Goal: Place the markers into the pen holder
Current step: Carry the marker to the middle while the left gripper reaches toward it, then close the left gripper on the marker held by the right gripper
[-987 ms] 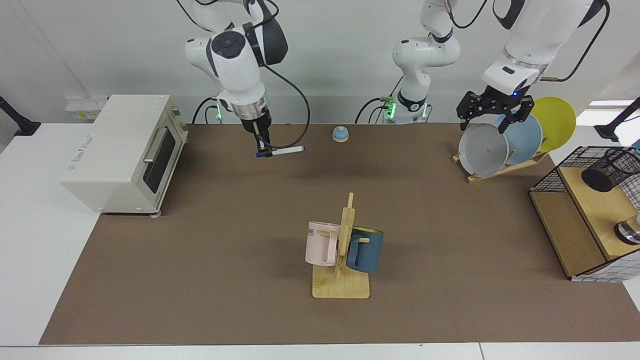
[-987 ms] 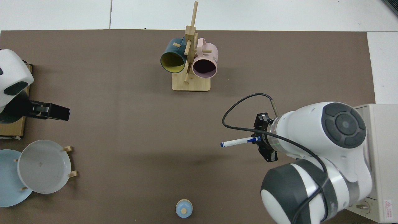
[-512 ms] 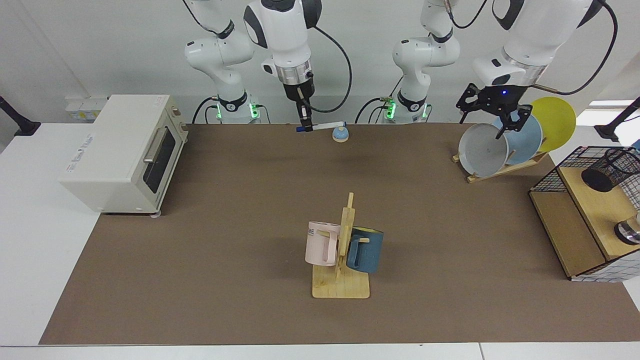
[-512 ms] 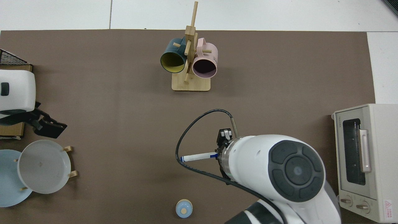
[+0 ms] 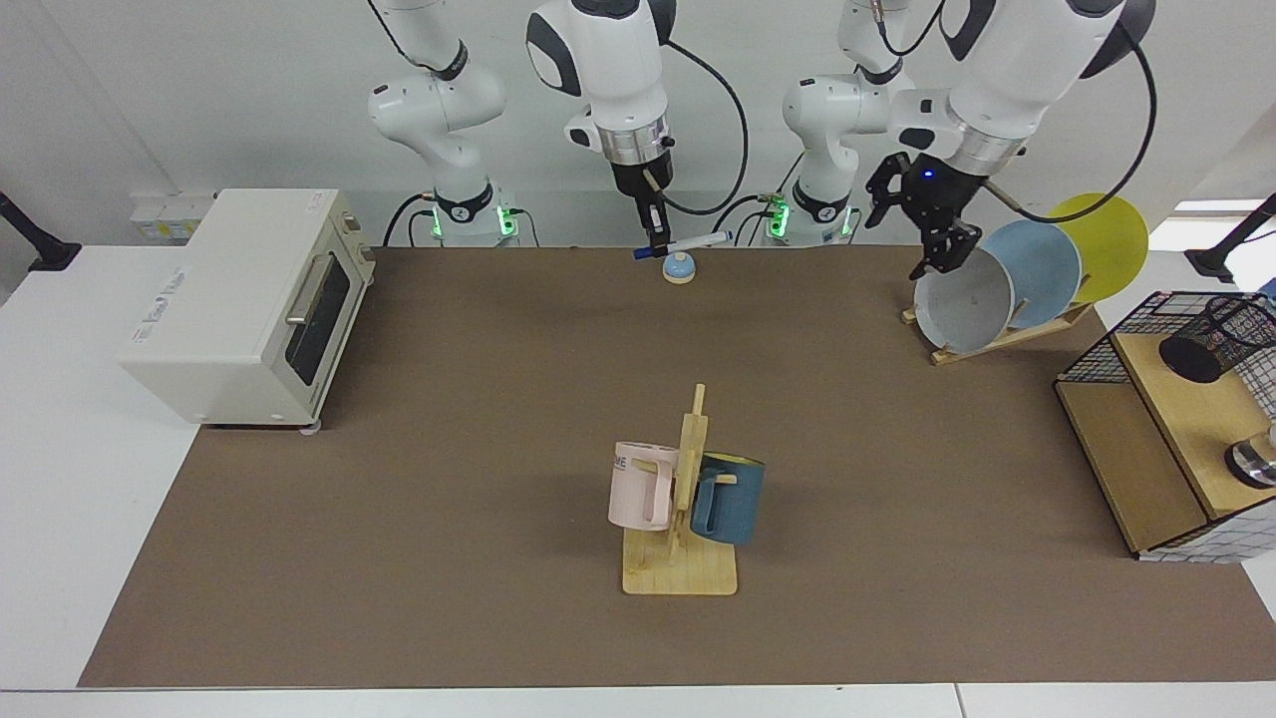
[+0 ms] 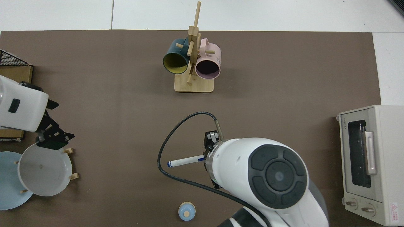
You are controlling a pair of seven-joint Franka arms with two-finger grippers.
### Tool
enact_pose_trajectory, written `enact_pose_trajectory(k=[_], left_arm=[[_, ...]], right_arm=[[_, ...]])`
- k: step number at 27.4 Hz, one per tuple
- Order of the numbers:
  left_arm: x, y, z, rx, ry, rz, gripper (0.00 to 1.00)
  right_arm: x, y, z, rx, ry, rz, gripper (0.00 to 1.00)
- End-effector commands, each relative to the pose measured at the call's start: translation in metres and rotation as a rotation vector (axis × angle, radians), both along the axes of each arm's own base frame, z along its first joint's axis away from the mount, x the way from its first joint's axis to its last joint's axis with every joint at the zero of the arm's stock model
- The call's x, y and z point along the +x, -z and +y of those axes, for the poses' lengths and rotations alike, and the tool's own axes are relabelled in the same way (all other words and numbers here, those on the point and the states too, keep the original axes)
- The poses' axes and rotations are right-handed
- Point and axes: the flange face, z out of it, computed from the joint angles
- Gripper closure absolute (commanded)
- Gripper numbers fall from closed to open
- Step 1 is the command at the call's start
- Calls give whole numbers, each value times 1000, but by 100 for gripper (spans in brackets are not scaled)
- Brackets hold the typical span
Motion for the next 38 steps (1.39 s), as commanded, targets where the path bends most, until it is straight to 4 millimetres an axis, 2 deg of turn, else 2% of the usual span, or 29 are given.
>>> enact_pose_trajectory(k=[1, 7, 13, 16, 21, 27, 30, 32, 34, 38], left_arm=[[-41, 4, -48, -67, 81, -36, 3], [-53, 7, -82, -104, 131, -76, 4], [-61, 34, -116, -124, 180, -61, 9], [-71, 52, -134, -121, 174, -46, 10], [-77, 50, -159, -146, 138, -93, 15], [-80, 50, -169, -164, 130, -102, 25], [-83, 52, -178, -167, 134, -102, 26], [-83, 52, -179, -167, 126, -100, 34], [-83, 53, -179, -166, 126, -99, 47], [-84, 54, -178, -163, 112, -91, 53]], right_arm=[[11, 0, 14, 22, 24, 16, 100], [20, -5, 18, 37, 45, 13, 100], [20, -5, 18, 38, 46, 12, 100], [20, -5, 19, 39, 44, 13, 100], [21, -5, 18, 39, 46, 13, 100], [21, -5, 17, 41, 48, 14, 100], [22, -5, 17, 41, 49, 14, 100], [22, -5, 17, 41, 49, 14, 100], [22, -5, 16, 41, 49, 13, 100], [23, -4, 16, 40, 51, 15, 100]])
